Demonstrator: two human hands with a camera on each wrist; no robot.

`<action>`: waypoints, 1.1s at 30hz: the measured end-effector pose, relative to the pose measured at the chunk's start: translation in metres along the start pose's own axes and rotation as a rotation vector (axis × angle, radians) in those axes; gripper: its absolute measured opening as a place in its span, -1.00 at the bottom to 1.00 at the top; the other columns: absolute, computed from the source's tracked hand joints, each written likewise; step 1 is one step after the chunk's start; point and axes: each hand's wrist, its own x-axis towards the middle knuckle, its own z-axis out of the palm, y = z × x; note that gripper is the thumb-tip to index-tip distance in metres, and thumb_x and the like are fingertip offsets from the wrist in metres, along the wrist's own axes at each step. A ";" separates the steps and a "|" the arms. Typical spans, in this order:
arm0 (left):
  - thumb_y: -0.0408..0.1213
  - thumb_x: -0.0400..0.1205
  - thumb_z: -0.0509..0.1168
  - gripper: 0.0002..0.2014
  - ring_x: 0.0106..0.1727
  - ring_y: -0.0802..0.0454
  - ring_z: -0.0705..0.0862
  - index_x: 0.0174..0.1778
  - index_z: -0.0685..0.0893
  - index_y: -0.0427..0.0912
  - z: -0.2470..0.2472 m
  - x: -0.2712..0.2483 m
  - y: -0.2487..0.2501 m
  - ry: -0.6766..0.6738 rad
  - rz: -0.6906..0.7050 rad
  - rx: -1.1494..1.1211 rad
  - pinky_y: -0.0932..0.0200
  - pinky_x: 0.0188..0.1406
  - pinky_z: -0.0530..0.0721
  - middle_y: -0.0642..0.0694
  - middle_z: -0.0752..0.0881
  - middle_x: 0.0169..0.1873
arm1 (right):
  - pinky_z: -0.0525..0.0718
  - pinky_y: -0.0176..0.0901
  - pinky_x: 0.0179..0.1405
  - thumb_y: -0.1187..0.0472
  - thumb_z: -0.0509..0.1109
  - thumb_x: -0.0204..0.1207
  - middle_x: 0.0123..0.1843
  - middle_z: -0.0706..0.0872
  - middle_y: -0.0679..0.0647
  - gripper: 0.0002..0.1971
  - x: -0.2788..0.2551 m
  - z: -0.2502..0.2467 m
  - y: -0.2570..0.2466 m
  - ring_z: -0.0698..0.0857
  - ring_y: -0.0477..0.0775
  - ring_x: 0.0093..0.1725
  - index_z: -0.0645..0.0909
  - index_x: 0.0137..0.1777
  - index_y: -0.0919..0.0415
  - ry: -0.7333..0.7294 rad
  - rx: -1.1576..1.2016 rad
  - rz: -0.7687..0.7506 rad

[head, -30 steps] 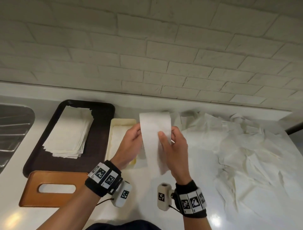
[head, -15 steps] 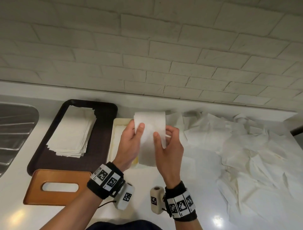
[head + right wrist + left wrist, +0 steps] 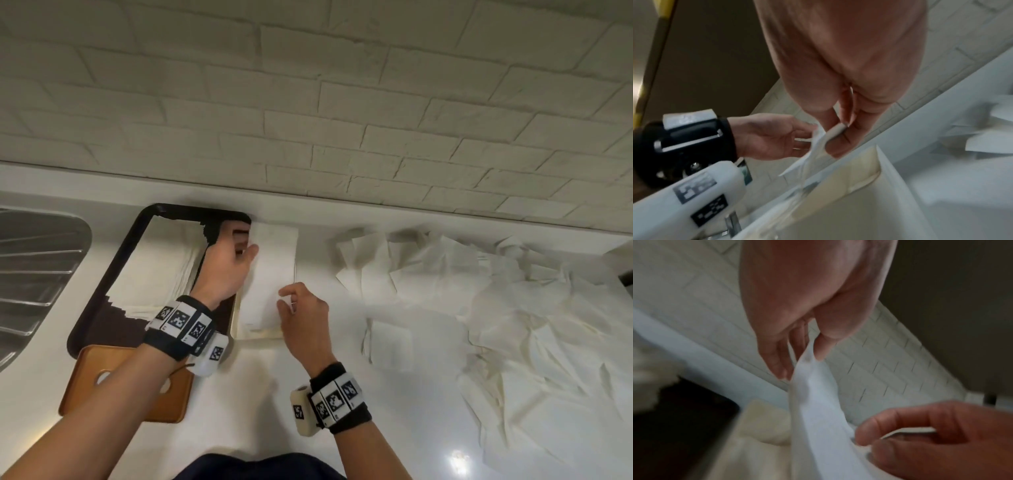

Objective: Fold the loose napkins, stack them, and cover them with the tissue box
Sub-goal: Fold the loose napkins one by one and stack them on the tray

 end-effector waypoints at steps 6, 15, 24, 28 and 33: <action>-0.34 0.73 0.46 -0.63 0.50 -0.26 0.62 0.47 0.65 -0.10 0.005 -0.004 -0.012 -0.062 0.194 0.436 -0.14 0.47 0.57 -0.20 0.69 0.43 | 0.76 0.12 0.33 0.42 0.28 0.79 0.32 0.70 0.34 -0.74 0.019 0.027 -0.007 0.76 0.32 0.23 0.52 0.44 0.35 -0.247 -0.435 -0.066; 0.04 0.62 0.57 -0.26 0.68 -0.13 0.44 0.69 0.40 0.13 0.047 -0.029 -0.033 -0.658 0.167 0.978 -0.79 0.68 0.03 0.00 0.45 0.59 | 0.70 -0.06 -0.05 0.17 0.30 0.80 0.04 0.78 0.00 -0.92 0.013 -0.060 0.038 0.70 0.05 -0.06 0.60 0.21 0.04 0.084 -0.402 0.059; -0.17 0.72 0.47 -0.70 0.34 -0.09 0.66 0.37 0.68 0.00 0.054 -0.050 0.005 -0.215 0.437 0.444 -0.08 0.31 0.66 0.02 0.75 0.29 | 0.77 0.21 0.26 -0.02 0.51 0.73 0.28 0.74 0.24 -0.67 -0.039 -0.127 0.193 0.71 0.33 0.26 0.61 0.27 0.22 0.184 -0.406 0.693; -0.11 0.76 0.43 -0.76 0.37 0.08 0.65 0.34 0.67 0.08 0.074 -0.066 0.021 -0.259 0.445 0.280 0.04 0.39 0.62 0.17 0.74 0.28 | 0.74 0.06 0.07 0.13 0.48 0.77 0.06 0.84 0.10 -0.92 -0.045 -0.124 0.183 0.78 0.21 0.07 0.64 0.06 0.08 0.229 -0.225 0.556; 0.11 0.64 0.58 -0.22 0.61 0.20 0.45 0.73 0.36 0.15 0.090 -0.078 0.032 -0.459 0.383 0.126 0.17 0.60 0.44 0.21 0.46 0.63 | 0.69 -0.31 -0.11 0.16 0.61 0.69 -0.24 0.82 -0.11 -0.88 -0.045 -0.138 0.103 0.81 -0.09 -0.16 0.74 0.01 -0.07 0.218 0.116 0.146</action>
